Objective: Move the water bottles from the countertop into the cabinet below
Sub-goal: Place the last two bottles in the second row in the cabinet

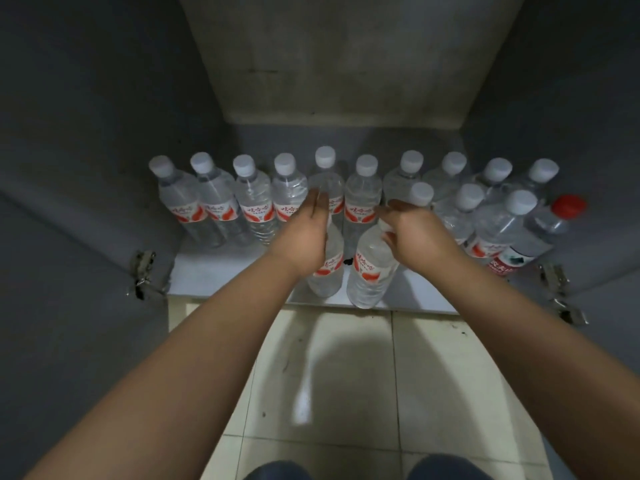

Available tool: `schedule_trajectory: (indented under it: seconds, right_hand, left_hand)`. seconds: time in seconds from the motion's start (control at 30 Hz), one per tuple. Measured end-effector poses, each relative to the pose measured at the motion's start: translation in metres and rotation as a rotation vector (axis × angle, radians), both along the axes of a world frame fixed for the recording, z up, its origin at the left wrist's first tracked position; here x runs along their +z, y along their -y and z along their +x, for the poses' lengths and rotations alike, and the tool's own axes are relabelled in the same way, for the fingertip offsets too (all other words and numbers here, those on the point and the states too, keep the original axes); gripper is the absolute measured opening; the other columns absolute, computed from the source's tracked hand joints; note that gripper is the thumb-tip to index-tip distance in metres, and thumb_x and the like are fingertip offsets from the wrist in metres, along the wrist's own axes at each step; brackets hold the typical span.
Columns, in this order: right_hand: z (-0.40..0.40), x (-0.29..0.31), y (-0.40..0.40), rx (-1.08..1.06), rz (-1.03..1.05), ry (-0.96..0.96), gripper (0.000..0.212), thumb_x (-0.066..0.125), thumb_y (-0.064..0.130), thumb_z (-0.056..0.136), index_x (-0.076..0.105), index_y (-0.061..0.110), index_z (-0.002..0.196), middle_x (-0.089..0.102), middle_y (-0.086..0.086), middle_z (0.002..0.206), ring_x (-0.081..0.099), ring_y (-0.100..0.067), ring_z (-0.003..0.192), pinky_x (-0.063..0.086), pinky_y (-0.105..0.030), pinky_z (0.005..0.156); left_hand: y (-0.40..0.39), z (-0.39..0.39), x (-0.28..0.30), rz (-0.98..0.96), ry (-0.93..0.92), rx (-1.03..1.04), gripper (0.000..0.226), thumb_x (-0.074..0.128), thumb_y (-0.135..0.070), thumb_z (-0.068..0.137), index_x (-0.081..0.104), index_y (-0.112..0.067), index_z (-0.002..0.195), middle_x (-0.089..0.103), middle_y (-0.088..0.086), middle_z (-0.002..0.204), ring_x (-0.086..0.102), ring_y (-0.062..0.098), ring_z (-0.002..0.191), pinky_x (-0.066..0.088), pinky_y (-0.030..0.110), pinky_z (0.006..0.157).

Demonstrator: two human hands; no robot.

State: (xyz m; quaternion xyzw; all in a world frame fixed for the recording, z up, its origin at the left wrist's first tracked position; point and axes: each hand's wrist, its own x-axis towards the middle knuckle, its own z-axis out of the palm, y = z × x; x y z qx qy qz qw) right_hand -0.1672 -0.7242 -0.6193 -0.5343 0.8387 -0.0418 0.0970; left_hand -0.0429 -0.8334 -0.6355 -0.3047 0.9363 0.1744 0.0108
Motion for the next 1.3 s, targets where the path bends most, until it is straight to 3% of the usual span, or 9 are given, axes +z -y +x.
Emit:
schedule_trajectory:
  seconds: [0.2,0.4,0.53,0.7,0.9,1.2,1.3]
  right_hand:
    - [0.011,0.0,0.006,0.061,-0.02,0.04,0.052,0.051,0.0,0.089,0.04,0.013,0.138,0.033,-0.015,0.151,0.041,-0.031,0.133,0.037,-0.035,0.108]
    - [0.015,0.008,-0.015,0.06,-0.012,0.017,0.036,0.055,0.005,0.085,0.05,0.003,0.12,0.052,-0.018,0.127,0.054,-0.032,0.11,0.045,-0.034,0.086]
    - [0.021,0.008,-0.013,0.031,0.008,-0.017,0.034,0.054,0.021,0.09,0.052,0.005,0.121,0.053,-0.016,0.128,0.055,-0.032,0.111,0.048,-0.036,0.086]
    - [0.013,0.018,0.015,-0.218,0.083,0.028,0.028,0.058,0.022,0.088,0.06,0.006,0.11,0.064,-0.017,0.113,0.06,-0.032,0.104,0.05,-0.033,0.083]
    - [0.004,0.021,0.036,-0.217,0.103,0.035,0.04,0.057,0.021,0.09,0.052,0.011,0.129,0.055,-0.013,0.132,0.052,-0.029,0.12,0.044,-0.029,0.097]
    - [-0.01,0.014,0.055,-0.192,0.134,-0.014,0.036,0.052,0.014,0.093,0.051,0.01,0.128,0.054,-0.016,0.132,0.052,-0.03,0.12,0.045,-0.032,0.098]
    - [-0.011,0.011,0.056,-0.162,0.12,-0.002,0.037,0.049,0.013,0.094,0.047,0.01,0.131,0.052,-0.016,0.134,0.052,-0.031,0.121,0.044,-0.034,0.098]
  left_hand:
    - [0.004,0.001,-0.003,-0.115,-0.011,-0.07,0.059,0.037,-0.018,0.096,0.007,-0.007,0.146,0.004,0.012,0.158,0.003,0.024,0.146,0.004,0.04,0.119]
    - [0.002,0.009,-0.001,-0.055,-0.052,-0.114,0.059,0.038,-0.011,0.096,0.008,-0.008,0.147,0.003,0.01,0.158,0.0,0.022,0.146,0.001,0.035,0.119]
    - [0.001,0.01,-0.003,-0.071,-0.045,-0.121,0.061,0.037,-0.01,0.095,0.005,-0.009,0.147,0.001,0.009,0.158,-0.003,0.02,0.146,-0.001,0.034,0.119]
    - [0.002,0.017,-0.002,-0.131,0.019,-0.112,0.06,0.034,-0.015,0.097,0.0,-0.01,0.147,-0.006,0.007,0.158,-0.007,0.019,0.146,-0.004,0.035,0.119]
    - [0.002,0.01,-0.003,-0.138,0.02,-0.111,0.062,0.036,-0.011,0.096,0.001,-0.011,0.147,-0.003,0.007,0.158,-0.005,0.019,0.146,-0.001,0.034,0.119]
    - [0.007,0.009,-0.008,-0.171,0.005,-0.129,0.066,0.038,-0.014,0.095,-0.003,-0.011,0.147,-0.007,0.008,0.158,-0.003,0.02,0.146,0.0,0.032,0.119]
    - [-0.003,0.001,-0.004,-0.072,0.006,-0.061,0.07,0.044,-0.024,0.095,-0.001,-0.012,0.147,-0.008,0.012,0.157,0.009,0.027,0.145,0.014,0.037,0.119]
